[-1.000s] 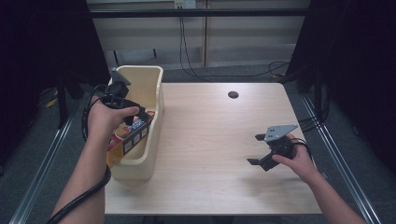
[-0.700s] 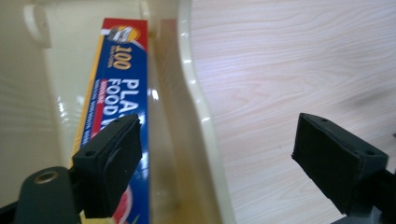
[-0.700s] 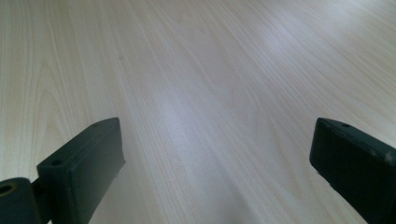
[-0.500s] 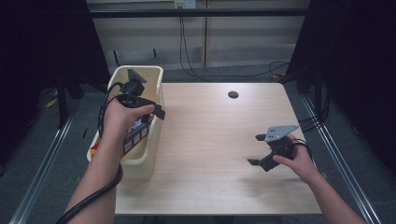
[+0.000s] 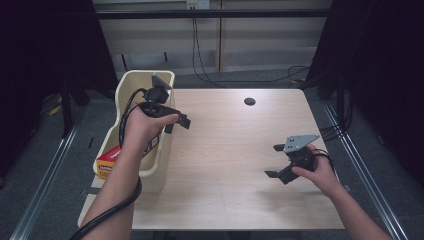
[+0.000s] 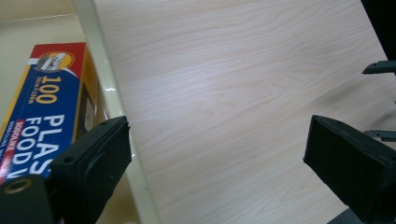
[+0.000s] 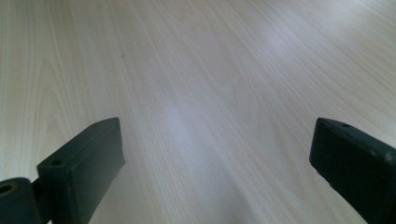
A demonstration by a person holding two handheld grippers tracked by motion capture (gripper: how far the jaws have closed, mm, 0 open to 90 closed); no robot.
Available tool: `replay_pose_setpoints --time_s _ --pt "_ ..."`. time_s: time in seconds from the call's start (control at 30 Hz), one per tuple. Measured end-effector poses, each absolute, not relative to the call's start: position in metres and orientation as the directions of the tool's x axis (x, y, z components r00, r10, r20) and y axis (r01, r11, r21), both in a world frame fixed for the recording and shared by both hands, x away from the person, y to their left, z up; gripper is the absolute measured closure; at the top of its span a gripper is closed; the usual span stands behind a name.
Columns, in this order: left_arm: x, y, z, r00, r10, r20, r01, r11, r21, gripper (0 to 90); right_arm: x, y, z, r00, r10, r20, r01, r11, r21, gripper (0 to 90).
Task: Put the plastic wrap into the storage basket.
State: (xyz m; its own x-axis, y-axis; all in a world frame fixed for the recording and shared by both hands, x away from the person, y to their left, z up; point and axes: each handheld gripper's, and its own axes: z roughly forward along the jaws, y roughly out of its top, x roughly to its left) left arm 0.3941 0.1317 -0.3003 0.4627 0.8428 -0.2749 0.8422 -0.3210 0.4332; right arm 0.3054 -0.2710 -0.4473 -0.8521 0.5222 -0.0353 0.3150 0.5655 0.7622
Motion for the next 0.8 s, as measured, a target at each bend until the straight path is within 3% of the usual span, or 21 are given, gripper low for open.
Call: replay_pose_setpoints --time_s 0.8 --pt "0.392 0.09 -0.33 0.545 0.778 -0.311 0.808 -0.389 0.443 4.5 0.306 -0.272 -0.449 -0.849 0.528 -0.033 0.318 0.56 0.765 2.5"
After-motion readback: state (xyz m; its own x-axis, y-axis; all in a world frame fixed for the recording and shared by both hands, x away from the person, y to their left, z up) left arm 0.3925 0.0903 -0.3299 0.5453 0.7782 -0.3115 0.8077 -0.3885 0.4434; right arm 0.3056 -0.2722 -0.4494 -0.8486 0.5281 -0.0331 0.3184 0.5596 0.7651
